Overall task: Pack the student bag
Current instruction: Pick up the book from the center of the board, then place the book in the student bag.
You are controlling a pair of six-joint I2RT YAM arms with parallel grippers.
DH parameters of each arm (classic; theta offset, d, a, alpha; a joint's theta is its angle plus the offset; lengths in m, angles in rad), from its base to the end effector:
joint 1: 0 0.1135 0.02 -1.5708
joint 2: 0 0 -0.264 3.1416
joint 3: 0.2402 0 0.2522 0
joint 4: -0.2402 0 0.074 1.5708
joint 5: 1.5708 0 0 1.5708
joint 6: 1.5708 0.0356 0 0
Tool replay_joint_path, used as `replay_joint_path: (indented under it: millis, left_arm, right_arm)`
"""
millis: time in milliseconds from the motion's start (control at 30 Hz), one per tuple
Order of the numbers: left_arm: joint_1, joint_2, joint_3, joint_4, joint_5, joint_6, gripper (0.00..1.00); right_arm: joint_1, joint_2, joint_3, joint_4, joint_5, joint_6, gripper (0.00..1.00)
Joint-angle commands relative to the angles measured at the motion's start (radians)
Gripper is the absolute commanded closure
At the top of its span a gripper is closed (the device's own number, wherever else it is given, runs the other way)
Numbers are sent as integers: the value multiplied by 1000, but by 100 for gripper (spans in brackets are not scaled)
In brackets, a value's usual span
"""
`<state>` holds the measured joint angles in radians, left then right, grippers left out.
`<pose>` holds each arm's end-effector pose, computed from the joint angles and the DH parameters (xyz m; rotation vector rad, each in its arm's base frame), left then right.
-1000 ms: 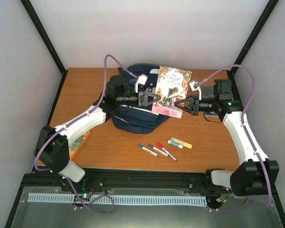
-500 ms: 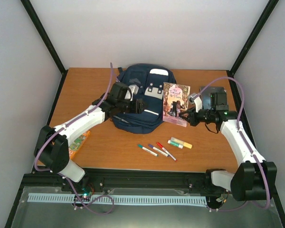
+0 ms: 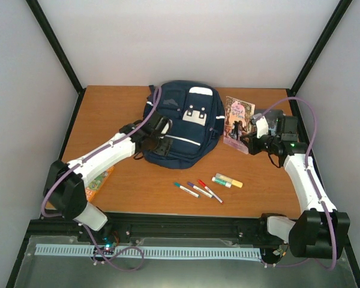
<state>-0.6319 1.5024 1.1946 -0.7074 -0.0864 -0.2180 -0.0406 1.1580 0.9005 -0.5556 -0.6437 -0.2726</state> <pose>0.2530 -0.1814 0.2668 0.5016 2.5447 -0.2028 0.2374 0.0117 0.2765 -0.5540 2.1882 0.5981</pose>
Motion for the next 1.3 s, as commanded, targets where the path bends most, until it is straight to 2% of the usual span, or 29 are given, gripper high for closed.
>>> replay_joint_path:
  millis: [0,67,133,200,367,500,733,933,1067,1167,1200,1267]
  left_arm:
    - [67,74,115,-168,-244,-51,29]
    - [143,85,116,-141,-193,-128,23]
    - [209,106,139,-104,-162,-180,23]
    - [260,142,175,-68,-139,-213,27]
    - [373,303,308,10,30,-208,40]
    - [424,458,443,5,150,-177,37]
    - [496,688,678,25,200,-140,38]
    - [520,862,815,110,428,-135,44]
    - [520,931,901,80,379,-181,56]
    - [520,903,872,78,290,-225,82]
    - [520,882,848,69,242,-254,97]
    - [520,812,764,67,159,-315,99]
  right_arm:
    - [-14,-26,5,26,46,7,97]
    - [-15,-28,5,26,34,8,97]
    - [-14,-30,5,25,28,6,97]
    - [-15,-30,5,25,26,5,97]
    - [-14,-34,8,13,28,-5,97]
    - [-15,-48,5,14,31,-8,97]
    - [-16,-49,-4,13,18,-12,97]
    - [-29,-47,-9,15,21,-17,97]
    - [-45,-55,-11,15,11,-16,97]
    - [-54,-58,-12,15,3,-13,97]
    - [-54,-58,-12,14,0,-14,97]
    - [-54,-55,-12,15,-3,-14,97]
